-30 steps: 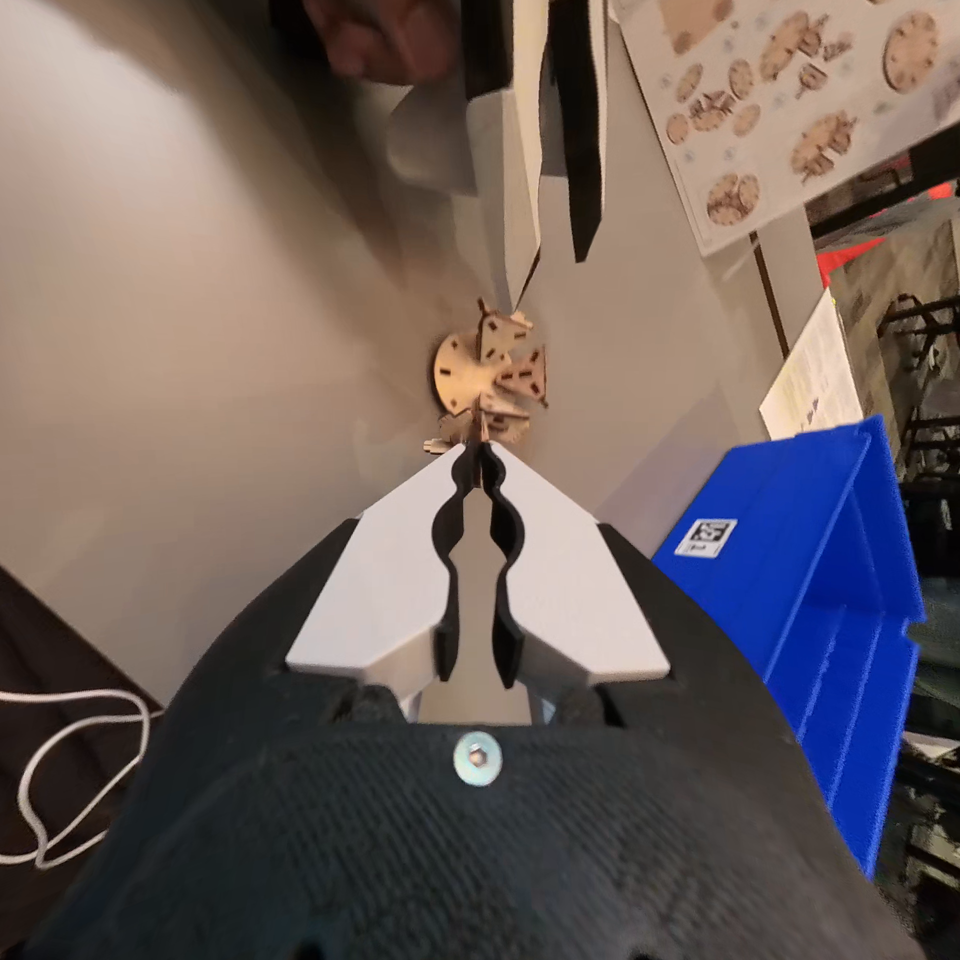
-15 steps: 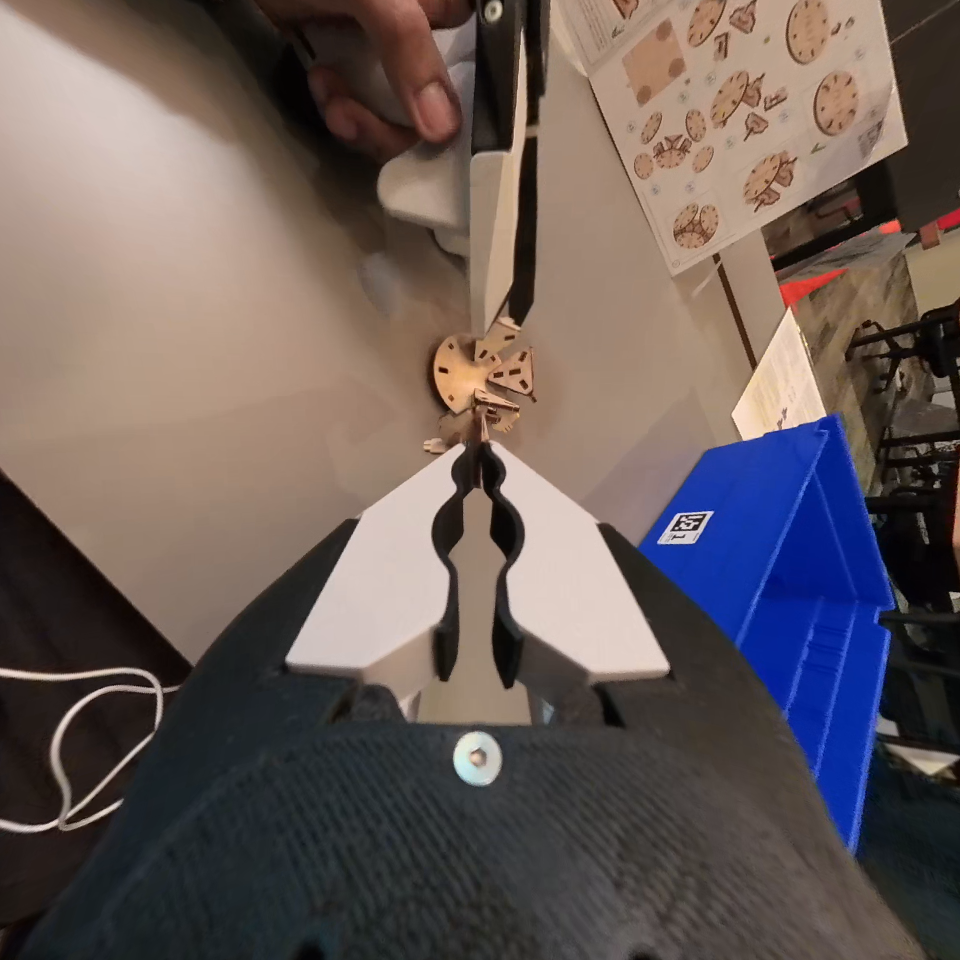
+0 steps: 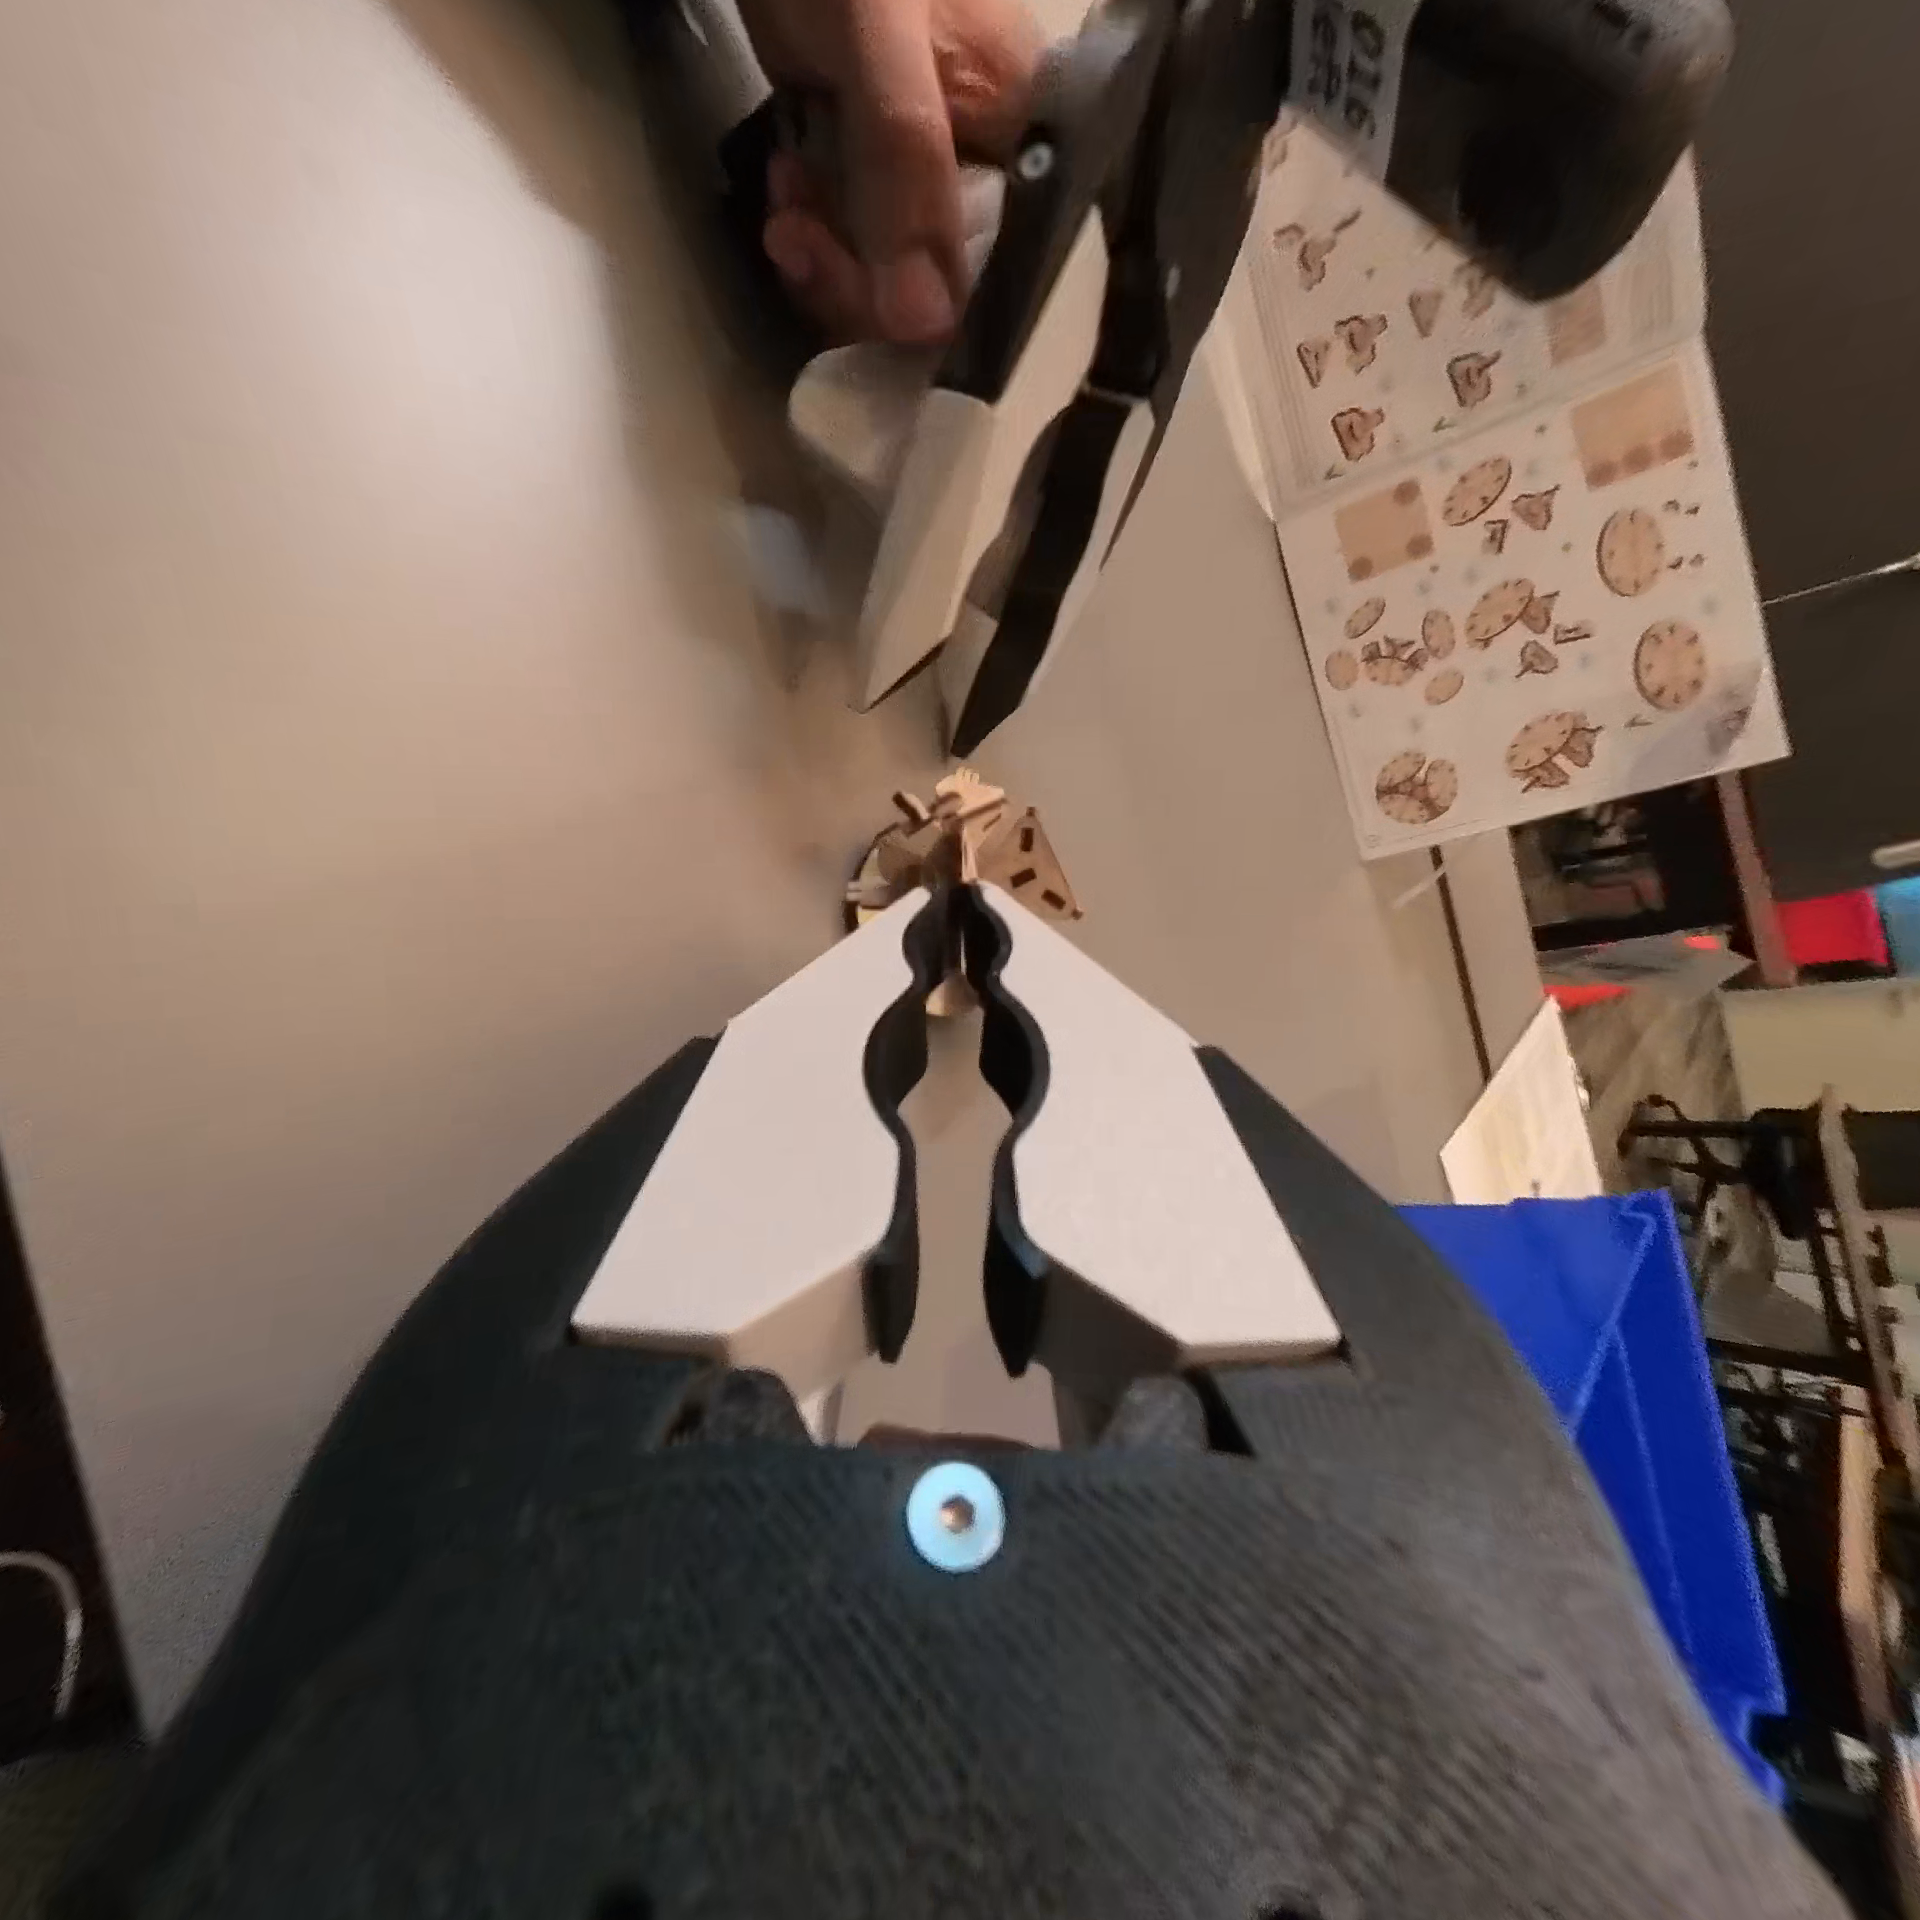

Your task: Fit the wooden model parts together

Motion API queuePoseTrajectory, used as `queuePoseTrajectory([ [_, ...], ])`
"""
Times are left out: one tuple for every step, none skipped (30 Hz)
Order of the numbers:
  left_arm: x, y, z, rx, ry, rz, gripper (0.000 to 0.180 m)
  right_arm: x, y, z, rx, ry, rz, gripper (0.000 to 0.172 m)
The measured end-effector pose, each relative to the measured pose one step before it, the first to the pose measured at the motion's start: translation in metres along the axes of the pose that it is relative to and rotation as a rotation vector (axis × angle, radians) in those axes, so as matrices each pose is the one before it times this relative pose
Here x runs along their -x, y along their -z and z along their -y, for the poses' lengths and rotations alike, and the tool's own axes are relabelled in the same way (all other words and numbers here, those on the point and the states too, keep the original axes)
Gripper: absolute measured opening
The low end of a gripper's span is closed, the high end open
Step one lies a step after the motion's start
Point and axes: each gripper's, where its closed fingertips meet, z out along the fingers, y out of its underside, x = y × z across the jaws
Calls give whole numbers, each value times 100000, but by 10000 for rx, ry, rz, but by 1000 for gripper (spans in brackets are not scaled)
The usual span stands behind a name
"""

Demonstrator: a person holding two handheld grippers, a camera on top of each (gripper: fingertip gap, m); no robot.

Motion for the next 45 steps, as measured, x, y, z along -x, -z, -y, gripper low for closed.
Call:
queuePoseTrajectory([
  [98, -184, -183, 166, -320, 371, 48, -80, -213, -368, 39, -114, 203, 0],
  [88, -179, -197, 170, -351, 389, 48, 17, -184, -267, 38, -48, 264, 0],
  [21, -132, -86, 97, -361, 341, 47, -79, -134, -211, 42, 80, 176, 1],
  [23, -120, -77, 88, -303, 289, 47, -45, -110, -172, 30, 235, 174, 1],
  [21, -96, -58, 71, -236, 226, 47, 114, -114, -99, -28, 396, 252, 0],
  [14, -63, -39, 50, -172, 166, 47, 58, -139, -37, -49, 475, 194, 1],
  [11, -55, -20, 34, -124, 112, 47, -2, -160, -76, -9, 471, 153, 0],
  [12, -44, -12, 28, -90, 77, 47, -37, -194, -137, 84, 367, 148, 0],
  [10, -44, 0, 17, -60, 51, 47, -64, -183, -119, 129, 197, 147, 0],
  [9, -8, 0, 8, -34, 30, 47, -48, -156, 11, 73, 81, 146, 0],
  [3, -5, -3, 3, -13, 11, 46, -24, -101, 77, 35, 51, 119, 0],
  [-1, 0, 0, 0, 0, -1, 46, 84, -86, 35, 61, 71, 124, 0],
  [3, -8, -3, -1, 4, -4, 47, 156, -72, -70, 123, 109, 127, 1],
  [4, 5, 4, -3, 8, -9, 47, 199, -57, -138, 148, 128, 129, 0],
  [-1, 6, -1, -2, 6, -6, 46, 203, -30, -151, 156, 125, 128, 1],
  [6, -7, 5, 1, -5, 4, 46, 106, -18, -131, 124, 113, 80, 1],
  [8, 2, -7, 3, -8, 8, 46, 37, 3, -49, 65, 78, 54, 1],
  [-1, -9, -7, 6, -18, 20, 46, 4, -3, -4, 34, 23, 60, 1],
  [11, -13, -10, 10, -32, 31, 46, 32, -23, 41, 12, -14, 97, 1],
  [5, -18, -11, 12, -44, 36, 46, 32, -30, 31, 25, -2, 92, 1],
  [-5, -29, -7, 16, -50, 36, 46, 1, -44, 7, 41, 63, 54, 1],
  [-9, -33, -6, 19, -55, 39, 46, -16, -42, -1, 38, 104, 27, 1],
  [7, -9, -6, 12, -49, 43, 46, 16, -72, -11, 41, 94, 41, 1],
  [0, -7, -10, 7, -26, 25, 46, 44, -67, -41, 43, 61, 50, 1],
  [3, -7, 5, 1, -2, 3, 46, 25, -82, -78, 58, 64, 19, 1],
  [4, 10, 0, -4, 16, -13, 46, -21, -17, -6, -5, 66, -14, 1],
  [-2, 2, 8, -5, 18, -15, 46, 17, 6, 47, -32, -10, 29, 1],
  [12, -2, -6, -2, 8, -4, 46, 38, 0, 16, 0, -55, 70, 1],
  [0, -6, 1, 2, -5, 6, 46, 13, -13, 2, 17, -37, 58, 1],
  [-1, 3, 4, 3, -9, 11, 46, -15, 0, 30, 9, 3, 34, 1],
  [1, -11, -10, 3, -8, 11, 46, 40, -11, 59, -7, 27, 59, 1],
  [8, 2, -6, 2, -7, 9, 46, 49, -10, 51, 9, 41, 78, 1],
  [3, -5, 1, 2, -5, 8, 46, 32, -2, 56, 25, 52, 67, 1],
  [-1, 1, -4, 1, -3, 4, 46, -11, 2, 13, 53, 70, 38, 1],
  [5, -6, 5, 1, -3, 4, 46, 0, 3, 13, 39, 73, 30, 1],
  [-7, 1, -3, 0, -2, 1, 46, 25, -17, 36, 16, 52, 31, 1],
  [1, -2, 4, -1, 4, -4, 46, 3, -17, 41, -8, 19, 16, 1],
  [-1, 5, -1, -2, 6, -6, 46, -14, -3, -9, -3, -16, 14, 1],
  [-2, -2, 5, -2, 5, -6, 46, -7, 5, -15, -12, -27, 16, 1],
  [-5, 0, 1, 0, 2, -3, 46, 7, 5, -14, -26, -21, 10, 1],
  [3, 0, -1, 1, -2, 1, 46, 4, 5, -9, -32, -26, 15, 1],
  [-6, 1, -3, 0, -2, 2, 46, 59, 14, 11, -44, -57, 46, 1],
  [0, 0, 0, 0, -1, 0, 46, 76, 8, 15, -42, -69, 73, 1],
  [-4, 0, 1, 0, 2, -2, 46, 58, 9, 6, -27, -47, 65, 1],
  [4, 6, -2, -1, 4, -4, 46, 81, -1, 37, -39, -42, 82, 1],
])
